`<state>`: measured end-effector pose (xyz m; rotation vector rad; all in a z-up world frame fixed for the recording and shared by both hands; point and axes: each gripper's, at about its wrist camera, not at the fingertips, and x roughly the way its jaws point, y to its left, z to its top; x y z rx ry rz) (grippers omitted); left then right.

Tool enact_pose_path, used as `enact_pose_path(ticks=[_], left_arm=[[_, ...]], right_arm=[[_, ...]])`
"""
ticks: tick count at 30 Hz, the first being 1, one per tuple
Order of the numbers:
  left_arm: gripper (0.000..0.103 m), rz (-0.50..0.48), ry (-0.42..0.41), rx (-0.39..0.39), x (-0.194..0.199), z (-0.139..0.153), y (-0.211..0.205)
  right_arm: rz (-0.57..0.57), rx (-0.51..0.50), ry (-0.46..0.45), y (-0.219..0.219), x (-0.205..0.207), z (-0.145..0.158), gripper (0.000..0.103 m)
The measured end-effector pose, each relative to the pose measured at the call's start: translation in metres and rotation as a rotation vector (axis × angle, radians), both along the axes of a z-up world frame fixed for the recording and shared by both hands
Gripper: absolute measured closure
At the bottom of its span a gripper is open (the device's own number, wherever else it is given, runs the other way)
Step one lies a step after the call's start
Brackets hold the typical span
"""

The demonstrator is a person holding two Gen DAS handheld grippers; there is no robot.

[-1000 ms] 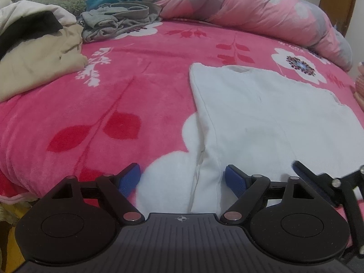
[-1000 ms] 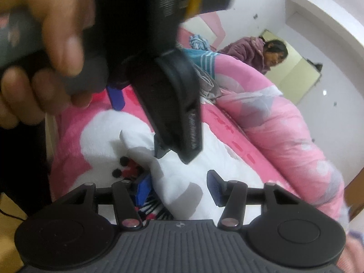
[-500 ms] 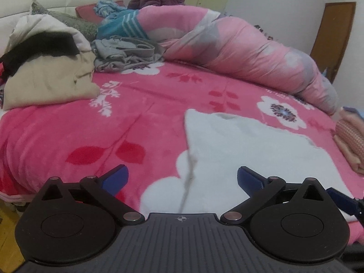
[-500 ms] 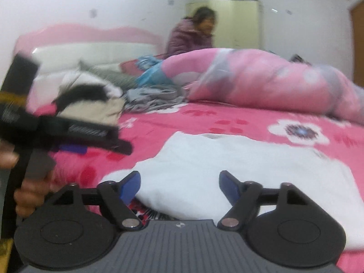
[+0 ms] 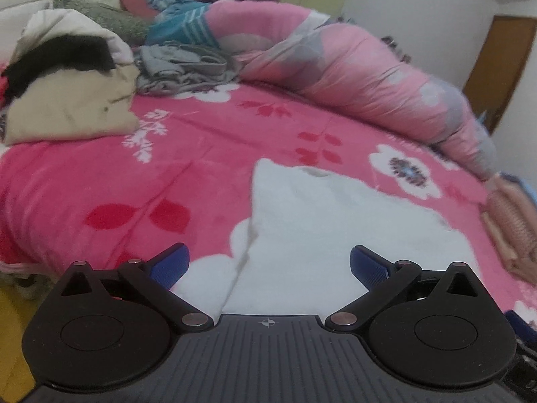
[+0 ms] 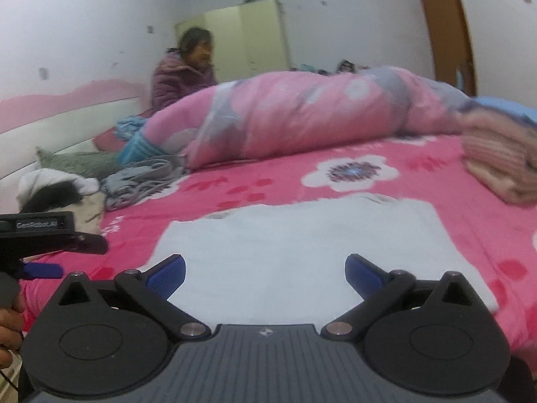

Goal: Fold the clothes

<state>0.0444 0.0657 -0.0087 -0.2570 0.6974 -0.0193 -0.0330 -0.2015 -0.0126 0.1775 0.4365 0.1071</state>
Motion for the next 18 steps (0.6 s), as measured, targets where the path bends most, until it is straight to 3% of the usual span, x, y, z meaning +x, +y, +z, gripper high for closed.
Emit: enact_pose_path(ticks=[5,7,12,18], left_arm=[[0.000,0.002,0.027,0.135,0.001,-0.001,-0.018],[0.000,-0.004,0.033,0.133,0.001,-0.002,-0.020],[0.000,-0.049,0.044,0.045,0.006,-0.006,-0.019],[0.001,-0.032,-0.039,0.110,0.002,-0.001,-0.025]], right_arm=[[-0.089,0.020,0.034,-0.014,0.002,-0.005,0.000],[-0.118,0.005,0.034,-0.017,0.001,-0.006,0.000],[-0.141,-0.024,0.002,-0.017,-0.004,-0.006,0.000],[-0.147,-0.081,-0.018,-0.014,-0.010,-0.007,0.000]])
